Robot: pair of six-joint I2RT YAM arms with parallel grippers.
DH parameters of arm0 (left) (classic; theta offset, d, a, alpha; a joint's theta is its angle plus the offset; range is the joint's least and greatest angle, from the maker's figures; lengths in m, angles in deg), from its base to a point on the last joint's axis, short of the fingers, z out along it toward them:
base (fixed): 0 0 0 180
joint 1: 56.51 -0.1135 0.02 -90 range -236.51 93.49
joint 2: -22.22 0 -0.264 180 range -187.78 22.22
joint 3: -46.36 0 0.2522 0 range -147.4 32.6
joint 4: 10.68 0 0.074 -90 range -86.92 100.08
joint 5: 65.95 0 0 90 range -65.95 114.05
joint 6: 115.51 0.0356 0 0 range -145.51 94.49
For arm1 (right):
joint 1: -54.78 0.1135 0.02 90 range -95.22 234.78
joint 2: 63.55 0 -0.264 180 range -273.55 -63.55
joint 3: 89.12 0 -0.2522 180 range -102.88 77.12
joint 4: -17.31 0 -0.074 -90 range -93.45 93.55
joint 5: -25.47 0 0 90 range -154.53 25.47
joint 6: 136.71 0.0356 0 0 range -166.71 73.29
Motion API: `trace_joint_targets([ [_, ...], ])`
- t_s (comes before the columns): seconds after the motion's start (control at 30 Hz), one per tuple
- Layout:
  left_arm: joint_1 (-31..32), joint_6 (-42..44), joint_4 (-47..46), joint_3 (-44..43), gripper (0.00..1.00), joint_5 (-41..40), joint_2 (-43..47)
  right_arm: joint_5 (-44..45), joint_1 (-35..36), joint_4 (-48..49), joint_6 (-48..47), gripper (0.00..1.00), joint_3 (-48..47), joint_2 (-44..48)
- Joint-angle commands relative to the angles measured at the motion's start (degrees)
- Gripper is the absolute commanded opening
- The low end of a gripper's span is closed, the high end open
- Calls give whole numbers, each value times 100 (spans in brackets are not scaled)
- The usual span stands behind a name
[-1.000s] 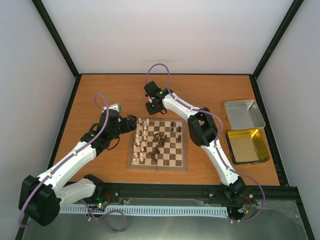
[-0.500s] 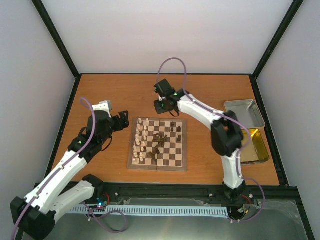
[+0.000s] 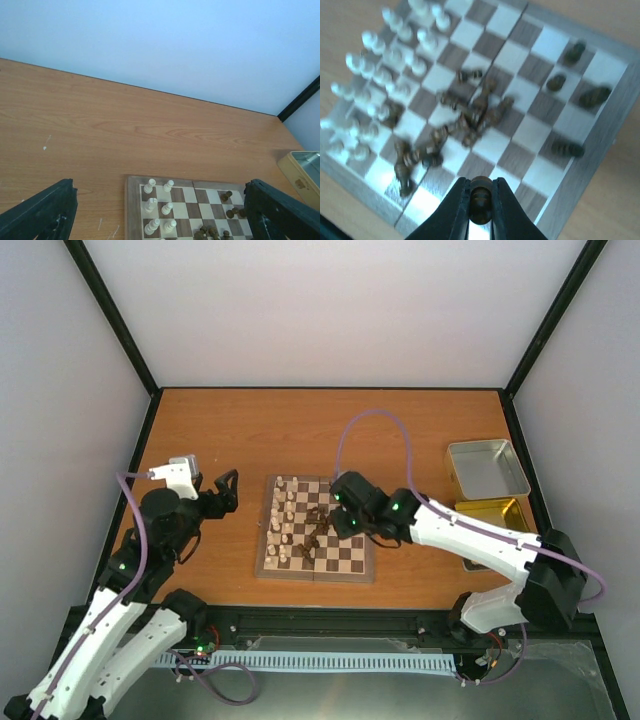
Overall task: Set up the chess pieces on the board
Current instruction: Place the chess piece on the chessboard.
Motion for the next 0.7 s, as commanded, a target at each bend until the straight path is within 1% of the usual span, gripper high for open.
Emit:
trace_joint_targets([
  [0.0,-35,259,353,72,92,273,264,321,484,-163,713,6,586,406],
  [0.13,-38,165,463,143,92,297,350,246,738,-76,932,7,1043,562],
  [0.23,-33,176,409,189,93,216,436,140,912,102,994,7,1290,475],
  [0.4,-40,159,402,204,93,180,451,157,1172,216,1081,6,1310,124],
  [0.67,-34,159,382,218,93,197,399,104,1280,358,1248,6,1407,-177],
])
